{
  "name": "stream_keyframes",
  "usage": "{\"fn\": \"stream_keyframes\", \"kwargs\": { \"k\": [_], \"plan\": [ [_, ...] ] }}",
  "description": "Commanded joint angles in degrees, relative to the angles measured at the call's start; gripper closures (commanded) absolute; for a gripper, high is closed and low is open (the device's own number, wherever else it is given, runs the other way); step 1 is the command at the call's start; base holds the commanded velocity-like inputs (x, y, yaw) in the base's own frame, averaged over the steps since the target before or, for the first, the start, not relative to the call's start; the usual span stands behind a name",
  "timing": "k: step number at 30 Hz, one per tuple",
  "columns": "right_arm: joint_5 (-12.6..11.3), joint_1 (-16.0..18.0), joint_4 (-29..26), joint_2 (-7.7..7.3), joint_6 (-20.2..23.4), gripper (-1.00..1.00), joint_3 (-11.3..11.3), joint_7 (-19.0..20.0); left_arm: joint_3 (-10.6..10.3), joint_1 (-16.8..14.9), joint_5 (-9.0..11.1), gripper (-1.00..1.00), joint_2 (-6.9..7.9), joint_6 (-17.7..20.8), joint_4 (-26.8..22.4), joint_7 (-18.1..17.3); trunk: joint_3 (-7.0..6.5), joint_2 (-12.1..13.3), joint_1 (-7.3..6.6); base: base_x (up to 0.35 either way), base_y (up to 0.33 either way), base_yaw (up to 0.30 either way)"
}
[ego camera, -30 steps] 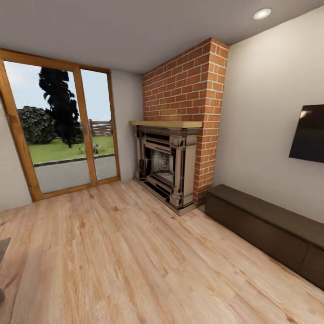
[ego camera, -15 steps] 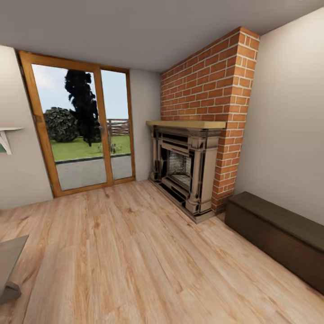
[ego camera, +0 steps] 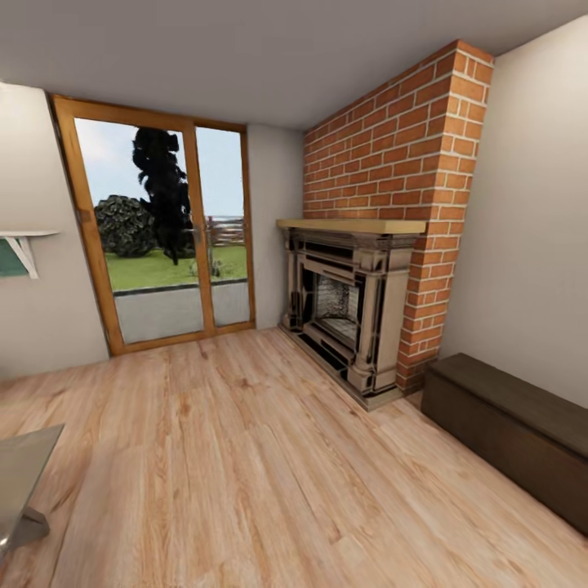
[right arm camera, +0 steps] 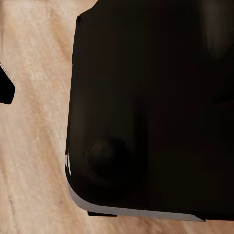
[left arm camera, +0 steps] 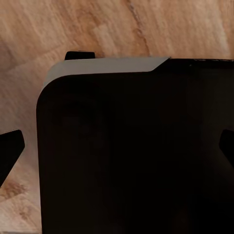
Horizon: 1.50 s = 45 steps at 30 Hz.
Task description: Turn on the radio receiver that's on the table in the living room.
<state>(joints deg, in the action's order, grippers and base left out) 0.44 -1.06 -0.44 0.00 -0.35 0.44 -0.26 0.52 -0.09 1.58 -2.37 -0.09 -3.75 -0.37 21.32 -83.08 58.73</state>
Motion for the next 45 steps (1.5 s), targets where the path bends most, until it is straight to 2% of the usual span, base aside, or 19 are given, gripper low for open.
{"fn": "stream_keyframes", "kwargs": {
  "k": [1, 24, 45],
  "plan": [
    [0.00, 0.00, 0.00, 0.00, 0.00, -1.00, 0.00, 0.00, 0.00, 0.00, 0.00, -1.00, 0.00, 0.00, 0.01, 0.00, 0.00, 0.00, 0.00, 0.001, 0.000, 0.256],
    [0.00, 0.00, 0.00, 0.00, 0.00, -1.00, 0.00, 0.00, 0.09, 0.00, 0.00, -1.00, -0.08, -0.03, 0.00, -0.04, 0.00, 0.00, 0.00, 0.004, 0.000, 0.247],
    [0.00, 0.00, 0.00, 0.00, 0.00, -1.00, 0.00, 0.00, -0.03, 0.00, 0.00, -1.00, -0.09, 0.36, -0.22, -0.03, 0.00, 0.00, 0.00, 0.303, 0.000, 0.007]
  ]
}}
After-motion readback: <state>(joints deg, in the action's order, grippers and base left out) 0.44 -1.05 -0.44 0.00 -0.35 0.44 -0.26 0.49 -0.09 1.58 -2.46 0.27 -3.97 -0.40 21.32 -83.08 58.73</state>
